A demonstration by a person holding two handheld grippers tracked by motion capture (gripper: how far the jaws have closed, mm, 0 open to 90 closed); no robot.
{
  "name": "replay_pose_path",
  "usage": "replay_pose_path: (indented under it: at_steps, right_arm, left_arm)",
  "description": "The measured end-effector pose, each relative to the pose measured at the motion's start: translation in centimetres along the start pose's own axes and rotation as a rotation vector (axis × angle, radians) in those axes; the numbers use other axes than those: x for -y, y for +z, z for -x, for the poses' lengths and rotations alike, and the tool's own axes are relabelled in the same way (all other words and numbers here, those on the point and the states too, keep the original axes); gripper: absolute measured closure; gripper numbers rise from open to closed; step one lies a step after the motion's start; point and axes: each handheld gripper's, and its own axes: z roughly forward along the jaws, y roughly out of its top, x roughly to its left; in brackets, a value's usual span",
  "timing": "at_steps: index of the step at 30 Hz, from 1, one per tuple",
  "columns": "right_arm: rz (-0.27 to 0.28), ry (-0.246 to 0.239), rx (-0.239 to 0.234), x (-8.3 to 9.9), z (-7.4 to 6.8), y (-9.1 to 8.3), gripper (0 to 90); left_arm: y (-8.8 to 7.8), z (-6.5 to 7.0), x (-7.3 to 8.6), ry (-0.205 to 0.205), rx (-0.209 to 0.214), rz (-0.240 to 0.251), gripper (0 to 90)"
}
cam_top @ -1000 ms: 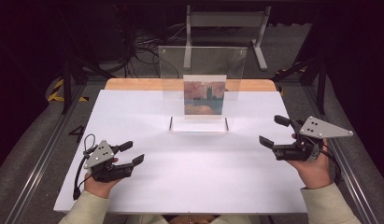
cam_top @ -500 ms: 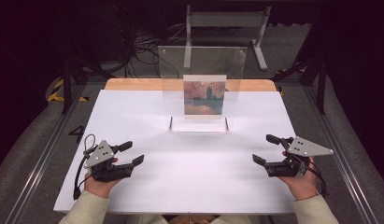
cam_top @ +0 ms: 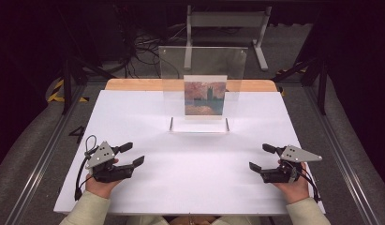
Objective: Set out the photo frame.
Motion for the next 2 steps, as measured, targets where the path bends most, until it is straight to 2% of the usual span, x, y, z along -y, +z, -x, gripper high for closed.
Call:
replay_pose_path:
  at_steps: [2]
  right_arm:
    - [0.001,-0.002,-0.002,-0.01,-0.03,0.09,10.1]
  left_arm:
    - [0.10,-0.02,0.06,-0.003,-0.001,0.003,30.4]
